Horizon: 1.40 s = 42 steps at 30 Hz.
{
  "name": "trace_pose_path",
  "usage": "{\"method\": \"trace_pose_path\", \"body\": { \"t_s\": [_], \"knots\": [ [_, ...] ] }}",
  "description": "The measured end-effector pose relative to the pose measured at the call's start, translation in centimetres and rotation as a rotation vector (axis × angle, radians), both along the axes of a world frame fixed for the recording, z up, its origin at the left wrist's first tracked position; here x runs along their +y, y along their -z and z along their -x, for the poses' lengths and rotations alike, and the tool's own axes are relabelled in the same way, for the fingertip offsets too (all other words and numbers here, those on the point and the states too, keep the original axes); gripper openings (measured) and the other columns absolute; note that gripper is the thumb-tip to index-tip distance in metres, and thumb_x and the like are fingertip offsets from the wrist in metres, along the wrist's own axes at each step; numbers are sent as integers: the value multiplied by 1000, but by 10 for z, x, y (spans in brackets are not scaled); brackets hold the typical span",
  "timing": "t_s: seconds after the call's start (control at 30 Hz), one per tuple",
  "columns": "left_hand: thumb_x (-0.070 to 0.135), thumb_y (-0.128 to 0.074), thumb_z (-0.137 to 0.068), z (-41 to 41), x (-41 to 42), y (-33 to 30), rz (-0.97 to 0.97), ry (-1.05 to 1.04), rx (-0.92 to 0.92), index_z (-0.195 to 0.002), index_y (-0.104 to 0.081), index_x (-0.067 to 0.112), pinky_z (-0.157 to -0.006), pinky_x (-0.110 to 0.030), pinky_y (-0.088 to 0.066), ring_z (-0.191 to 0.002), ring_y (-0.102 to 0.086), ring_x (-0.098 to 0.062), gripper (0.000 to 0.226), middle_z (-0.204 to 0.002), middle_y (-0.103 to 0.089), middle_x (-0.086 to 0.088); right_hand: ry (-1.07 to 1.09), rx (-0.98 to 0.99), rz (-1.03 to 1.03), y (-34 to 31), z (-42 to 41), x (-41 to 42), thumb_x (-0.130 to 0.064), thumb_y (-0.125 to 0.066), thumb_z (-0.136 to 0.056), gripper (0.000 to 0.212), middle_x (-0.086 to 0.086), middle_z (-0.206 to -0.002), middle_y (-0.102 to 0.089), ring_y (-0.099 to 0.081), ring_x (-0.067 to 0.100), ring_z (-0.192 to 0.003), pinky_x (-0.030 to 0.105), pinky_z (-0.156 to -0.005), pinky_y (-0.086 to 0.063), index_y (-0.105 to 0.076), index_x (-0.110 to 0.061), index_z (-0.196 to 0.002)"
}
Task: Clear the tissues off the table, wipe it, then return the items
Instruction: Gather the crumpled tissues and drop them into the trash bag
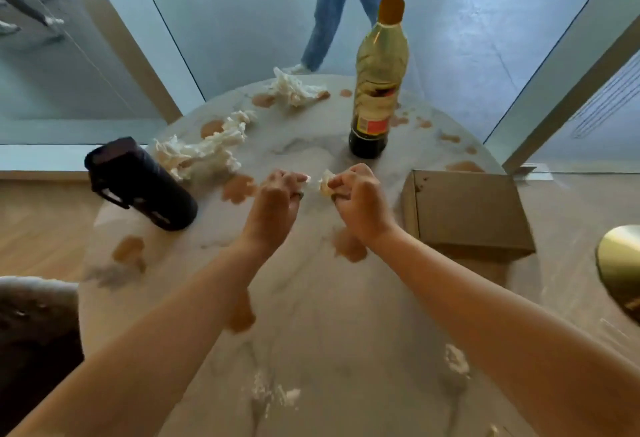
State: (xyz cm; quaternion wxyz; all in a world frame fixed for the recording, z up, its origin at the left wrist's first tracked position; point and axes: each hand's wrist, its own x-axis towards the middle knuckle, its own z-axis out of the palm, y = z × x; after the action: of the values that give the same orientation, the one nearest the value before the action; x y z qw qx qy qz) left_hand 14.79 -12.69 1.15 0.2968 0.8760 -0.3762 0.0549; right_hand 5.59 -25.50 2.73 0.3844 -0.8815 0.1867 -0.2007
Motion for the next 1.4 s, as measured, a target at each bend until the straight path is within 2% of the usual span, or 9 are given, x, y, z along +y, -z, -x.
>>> {"method": "trace_pose_path", "body": {
  "t_s": [0.13,0.37,0.53,0.67,0.8,1.03,1.17,1.27,1.4],
  "knots": [
    [1,-68,-76,98,19,-12,71,43,80,-101,-64,2,-75,-13,-36,-81,-60,-27,25,-94,-64,-16,-6,-10,-3,-5,104,11,4,-67,-76,19,14,-95,-53,-53,18,-78,8,-73,-37,-68,4,-95],
    [8,-75,-73,284,32,-9,153,208,357,-99,-66,7,-62,-2,-40,-62,-53,3,27,-86,-62,2,182,-11,-37,22,288,21,2,-70,-76,16,3,-93,-53,-52,11,-78,-4,-72,-38,-69,1,-92],
    [10,-73,-76,385,33,27,49,393,521,-105,-65,8,-66,-4,-43,-67,-54,3,30,-91,-59,4,368,84,-116,55,399,37,5,-70,-75,18,5,-93,-56,-56,12,-79,-2,-70,-40,-68,0,-93],
    [10,-69,-80,408,29,62,-139,451,553,-114,-62,5,-77,-18,-50,-80,-60,-14,35,-104,-63,-10,422,238,-184,89,446,49,2,-66,-79,17,10,-97,-55,-58,22,-83,13,-69,-42,-68,0,-96],
    [10,-66,-83,409,31,80,-284,415,600,-129,-52,7,-92,-17,-42,-109,-57,-21,48,-125,-56,-12,393,531,-314,117,462,48,-3,-57,-86,29,11,-119,-50,-53,25,-104,32,-90,-47,-60,-6,-115],
    [8,-61,-87,402,43,75,-230,358,561,-122,-57,5,-92,-24,-46,-103,-58,-20,36,-118,-60,-11,343,611,-377,111,461,47,-4,-54,-88,34,9,-128,-48,-50,27,-115,36,-98,-45,-56,-8,-122],
    [4,-60,-85,385,44,57,-90,361,495,-115,-61,3,-87,-27,-52,-94,-63,-17,29,-106,-65,-10,317,483,-302,86,436,47,-2,-52,-89,29,7,-117,-54,-53,22,-106,31,-92,-45,-60,-7,-116],
    [2,-64,-83,360,41,36,13,341,441,-109,-64,5,-78,-22,-53,-78,-62,-10,26,-93,-65,-3,287,292,-192,54,393,47,2,-52,-87,26,9,-106,-60,-58,21,-96,27,-87,-47,-64,-3,-109],
    [-2,-64,-81,298,33,1,78,310,339,-106,-65,2,-77,-10,-49,-80,-62,-10,25,-95,-66,-9,178,128,-63,10,308,41,4,-55,-85,26,9,-103,-62,-55,11,-86,16,-81,-44,-64,-2,-109]
  ]
}}
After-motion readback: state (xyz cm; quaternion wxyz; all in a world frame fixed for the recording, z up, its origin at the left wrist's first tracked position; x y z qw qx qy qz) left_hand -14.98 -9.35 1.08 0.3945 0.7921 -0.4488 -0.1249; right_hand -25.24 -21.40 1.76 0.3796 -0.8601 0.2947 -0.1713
